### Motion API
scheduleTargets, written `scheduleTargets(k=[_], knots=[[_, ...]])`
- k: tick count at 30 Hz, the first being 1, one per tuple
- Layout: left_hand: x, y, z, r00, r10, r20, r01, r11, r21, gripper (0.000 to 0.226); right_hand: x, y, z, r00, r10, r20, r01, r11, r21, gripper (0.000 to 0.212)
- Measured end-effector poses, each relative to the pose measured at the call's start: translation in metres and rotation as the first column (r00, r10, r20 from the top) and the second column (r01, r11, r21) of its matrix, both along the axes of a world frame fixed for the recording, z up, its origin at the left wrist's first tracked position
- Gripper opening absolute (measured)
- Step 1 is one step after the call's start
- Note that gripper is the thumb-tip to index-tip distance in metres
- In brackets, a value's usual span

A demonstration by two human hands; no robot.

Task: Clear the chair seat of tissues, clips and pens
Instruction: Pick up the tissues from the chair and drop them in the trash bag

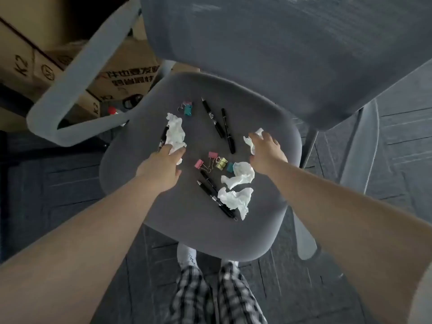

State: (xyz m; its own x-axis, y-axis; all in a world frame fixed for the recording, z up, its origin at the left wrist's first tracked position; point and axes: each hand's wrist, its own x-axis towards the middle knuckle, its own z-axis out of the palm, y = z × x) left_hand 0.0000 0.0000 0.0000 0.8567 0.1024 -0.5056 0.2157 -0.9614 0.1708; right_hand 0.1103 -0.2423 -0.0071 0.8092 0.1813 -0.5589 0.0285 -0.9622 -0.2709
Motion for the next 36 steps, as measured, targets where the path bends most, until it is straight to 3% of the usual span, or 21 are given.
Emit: scheduleTargets(k=[5, 9, 16, 20, 24, 29, 32, 36], knots=[[0.002, -0.002, -0.02, 0.997, 0.015, -0.081, -0.012, 0.999, 0.03, 0.058, -0.002, 0.006, -0.016, 1.0, -0.008, 0.009, 0.008, 0.999, -0.043, 0.063], [0.005, -0.001, -0.032, 0.998, 0.011, -0.054, -0.008, 0.998, 0.066, 0.04, -0.005, 0.006, -0.026, 0.995, -0.013, 0.094, 0.019, 0.998, -0.063, 0.044], [0.004, -0.005, -0.021, 0.993, 0.09, 0.081, -0.085, 0.994, -0.067, 0.025, -0.012, 0.007, -0.009, 0.98, -0.126, 0.154, 0.11, 0.988, 0.106, 0.009], [0.008, -0.005, -0.004, 0.983, 0.161, 0.091, -0.152, 0.984, -0.093, 0.026, -0.022, 0.012, 0.01, 0.973, -0.19, 0.132, 0.164, 0.969, 0.186, 0.014], [0.018, -0.002, 0.007, 0.972, 0.206, 0.114, -0.197, 0.977, -0.086, 0.015, -0.034, 0.019, 0.021, 0.994, -0.105, 0.041, 0.101, 0.991, 0.091, 0.034], [0.015, 0.0, -0.012, 0.978, 0.145, 0.147, -0.13, 0.985, -0.11, 0.041, -0.047, 0.027, 0.011, 0.983, -0.179, -0.03, 0.178, 0.984, -0.016, 0.027], [0.01, 0.0, -0.029, 0.993, 0.084, 0.081, -0.08, 0.996, -0.047, 0.054, -0.054, 0.029, 0.003, 0.984, -0.169, -0.057, 0.164, 0.982, -0.089, 0.041], [0.007, 0.001, -0.042, 0.985, 0.163, 0.054, -0.163, 0.987, 0.0, 0.022, -0.052, 0.024, -0.009, 0.966, -0.221, -0.136, 0.211, 0.974, -0.086, 0.032]])
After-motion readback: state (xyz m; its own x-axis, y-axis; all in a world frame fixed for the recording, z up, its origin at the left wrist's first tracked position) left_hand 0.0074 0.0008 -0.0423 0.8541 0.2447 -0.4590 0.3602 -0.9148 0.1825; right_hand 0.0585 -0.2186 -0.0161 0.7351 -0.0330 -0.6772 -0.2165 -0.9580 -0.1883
